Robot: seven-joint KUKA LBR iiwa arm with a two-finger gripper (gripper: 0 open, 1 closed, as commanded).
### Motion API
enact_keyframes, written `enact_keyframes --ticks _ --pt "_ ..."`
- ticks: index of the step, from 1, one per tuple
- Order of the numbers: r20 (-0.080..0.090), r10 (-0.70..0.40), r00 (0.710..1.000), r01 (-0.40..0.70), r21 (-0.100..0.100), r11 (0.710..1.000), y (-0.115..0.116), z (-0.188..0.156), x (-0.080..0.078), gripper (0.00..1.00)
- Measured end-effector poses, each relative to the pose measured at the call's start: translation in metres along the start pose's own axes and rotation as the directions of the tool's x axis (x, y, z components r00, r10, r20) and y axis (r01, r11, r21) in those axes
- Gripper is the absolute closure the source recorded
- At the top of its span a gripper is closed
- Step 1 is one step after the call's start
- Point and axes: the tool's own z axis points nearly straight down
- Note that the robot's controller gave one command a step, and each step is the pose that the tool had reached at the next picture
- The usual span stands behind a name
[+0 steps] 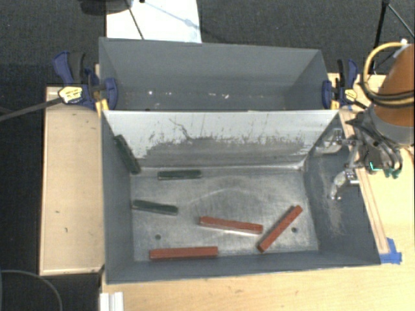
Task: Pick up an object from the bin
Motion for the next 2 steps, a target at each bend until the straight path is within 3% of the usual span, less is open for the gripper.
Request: enact_keyframes --ticks 1,2 --pt "0.006 -0.028 1.000 0.028 0.001 1.000 -0.002 0.049 0.015 0.00" --pt "0.003 -0.126 0.992 0.126 0.001 0.992 0.018 0.116 0.017 0.00"
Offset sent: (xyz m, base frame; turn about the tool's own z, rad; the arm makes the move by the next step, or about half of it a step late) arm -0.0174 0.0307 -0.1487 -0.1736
